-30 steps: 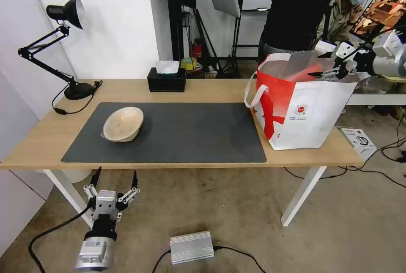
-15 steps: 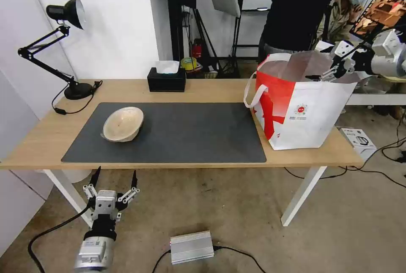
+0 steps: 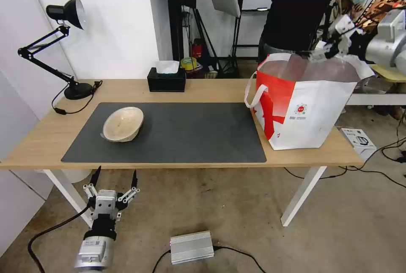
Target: Pick up the trash from the table and place it into the takeout bag.
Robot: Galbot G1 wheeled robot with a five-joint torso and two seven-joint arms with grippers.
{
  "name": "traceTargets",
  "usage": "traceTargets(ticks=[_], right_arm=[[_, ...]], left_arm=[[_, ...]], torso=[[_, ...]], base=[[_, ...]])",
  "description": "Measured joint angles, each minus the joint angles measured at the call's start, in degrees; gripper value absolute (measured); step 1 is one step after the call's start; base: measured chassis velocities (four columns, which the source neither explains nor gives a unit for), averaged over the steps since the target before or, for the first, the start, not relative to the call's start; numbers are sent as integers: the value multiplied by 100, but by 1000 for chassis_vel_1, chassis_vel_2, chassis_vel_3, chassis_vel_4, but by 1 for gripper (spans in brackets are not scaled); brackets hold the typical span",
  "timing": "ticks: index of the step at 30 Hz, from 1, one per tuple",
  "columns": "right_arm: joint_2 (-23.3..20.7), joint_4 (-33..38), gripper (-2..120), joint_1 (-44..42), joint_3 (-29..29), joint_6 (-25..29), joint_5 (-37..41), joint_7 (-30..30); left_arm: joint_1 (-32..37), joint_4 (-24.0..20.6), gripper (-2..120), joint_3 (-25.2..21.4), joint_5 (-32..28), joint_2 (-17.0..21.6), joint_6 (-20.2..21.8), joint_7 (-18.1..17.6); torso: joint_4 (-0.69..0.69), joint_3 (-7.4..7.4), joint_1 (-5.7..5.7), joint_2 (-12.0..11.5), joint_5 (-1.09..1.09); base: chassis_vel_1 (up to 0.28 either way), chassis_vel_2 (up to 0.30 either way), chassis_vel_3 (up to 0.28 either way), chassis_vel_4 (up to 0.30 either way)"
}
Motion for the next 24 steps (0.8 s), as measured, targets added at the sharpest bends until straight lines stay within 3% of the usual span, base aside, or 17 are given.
traceTargets(ticks=[2, 7, 11, 19, 24], right_arm=[[5, 318, 100, -6, 0, -28, 270, 551], [10, 708, 100, -14, 29, -77, 585, 1233], [-89, 1350, 100, -372, 476, -117, 955, 2065], [-486, 1991, 100, -1514, 1508, -134, 1053, 2577], [-680, 2224, 100, -1859, 1710, -165, 1056, 2976]], left_arm=[[12, -13, 100, -7, -1, 13, 2, 0], [32, -35, 100, -25, -8, 29, 3, 0], [62, -44, 100, -36, -13, 27, 3, -1], [88, -46, 100, -33, -12, -17, -24, -3], [93, -24, 100, -18, 20, -62, -67, -4]], torso=[[0, 0, 0, 0, 0], [0, 0, 0, 0, 0], [1, 0, 0, 0, -1], [-1, 0, 0, 0, 2], [-1, -1, 0, 0, 0]], base=[[0, 0, 0, 0], [0, 0, 0, 0], [0, 0, 0, 0], [0, 0, 0, 0], [0, 0, 0, 0]])
